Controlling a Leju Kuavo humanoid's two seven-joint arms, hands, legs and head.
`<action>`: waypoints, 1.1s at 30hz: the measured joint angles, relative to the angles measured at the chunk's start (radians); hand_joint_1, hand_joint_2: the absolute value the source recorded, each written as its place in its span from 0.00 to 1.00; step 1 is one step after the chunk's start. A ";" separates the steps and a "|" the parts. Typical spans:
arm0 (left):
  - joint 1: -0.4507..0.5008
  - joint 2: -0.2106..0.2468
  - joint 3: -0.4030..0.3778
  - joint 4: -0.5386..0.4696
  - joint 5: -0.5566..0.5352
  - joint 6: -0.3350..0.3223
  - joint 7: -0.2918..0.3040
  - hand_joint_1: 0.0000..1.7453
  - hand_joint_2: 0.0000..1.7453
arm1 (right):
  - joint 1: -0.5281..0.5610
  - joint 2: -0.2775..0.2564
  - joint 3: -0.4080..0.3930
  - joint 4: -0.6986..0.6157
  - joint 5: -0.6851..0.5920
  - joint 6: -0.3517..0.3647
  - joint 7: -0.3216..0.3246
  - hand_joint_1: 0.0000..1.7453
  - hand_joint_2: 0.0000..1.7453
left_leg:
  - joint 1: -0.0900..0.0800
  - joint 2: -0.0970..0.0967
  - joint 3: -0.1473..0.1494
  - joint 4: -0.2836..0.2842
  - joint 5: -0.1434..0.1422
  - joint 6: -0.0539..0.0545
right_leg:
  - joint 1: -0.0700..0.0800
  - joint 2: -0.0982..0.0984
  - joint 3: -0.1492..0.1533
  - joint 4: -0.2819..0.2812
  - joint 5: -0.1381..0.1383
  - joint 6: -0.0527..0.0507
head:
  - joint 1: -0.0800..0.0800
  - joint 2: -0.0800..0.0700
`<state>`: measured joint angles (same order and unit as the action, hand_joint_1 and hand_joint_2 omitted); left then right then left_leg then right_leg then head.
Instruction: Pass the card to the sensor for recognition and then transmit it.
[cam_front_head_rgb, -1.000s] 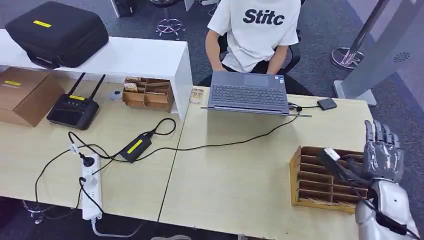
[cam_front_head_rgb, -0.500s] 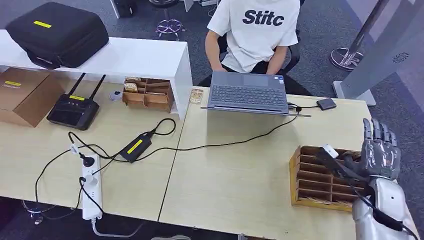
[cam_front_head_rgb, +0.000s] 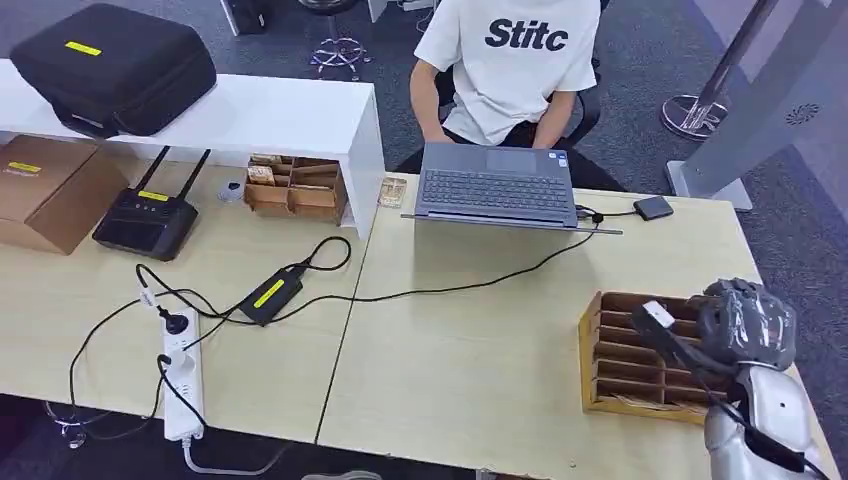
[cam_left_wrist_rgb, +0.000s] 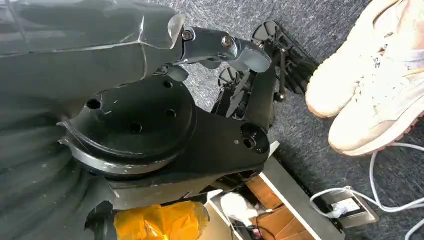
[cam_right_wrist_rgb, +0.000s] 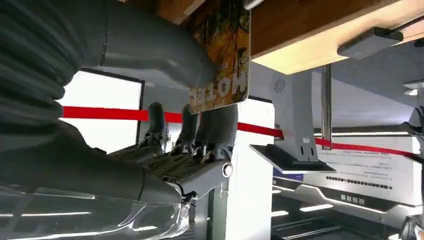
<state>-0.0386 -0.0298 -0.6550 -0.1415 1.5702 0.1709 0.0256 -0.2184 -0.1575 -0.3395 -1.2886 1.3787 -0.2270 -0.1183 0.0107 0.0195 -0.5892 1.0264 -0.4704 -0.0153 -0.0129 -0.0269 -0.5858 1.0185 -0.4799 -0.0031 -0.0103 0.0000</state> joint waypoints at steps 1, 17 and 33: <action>0.000 0.000 0.000 0.000 0.000 0.000 0.000 0.00 1.00 | 0.000 0.000 -0.003 0.000 0.000 0.000 -0.001 0.74 1.00 | 0.000 0.000 0.000 0.000 0.000 0.000 | 0.000 0.000 0.000 0.000 0.000 0.000 | 0.000 0.000; 0.000 0.000 0.000 0.000 0.000 -0.001 -0.001 0.00 1.00 | 0.004 0.000 -0.022 -0.006 -0.008 -0.009 -0.021 1.00 1.00 | 0.000 0.000 0.000 0.000 0.000 0.000 | 0.000 0.000 0.000 0.000 0.000 0.000 | 0.000 0.000; 0.000 0.001 0.000 0.001 0.000 -0.005 -0.002 0.00 1.00 | -0.061 -0.010 -0.007 -0.320 -0.207 0.007 -0.064 1.00 1.00 | 0.000 0.000 -0.001 0.000 0.000 0.000 | 0.000 0.000 0.000 0.001 0.000 0.000 | 0.000 0.000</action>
<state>-0.0384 -0.0286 -0.6550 -0.1408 1.5702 0.1663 0.0233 -0.2798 -0.1671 -0.3464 -1.6084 1.1714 -0.2200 -0.1827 0.0104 0.0196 -0.5898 1.0264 -0.4703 -0.0153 -0.0131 -0.0269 -0.5857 1.0192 -0.4797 -0.0031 -0.0103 0.0000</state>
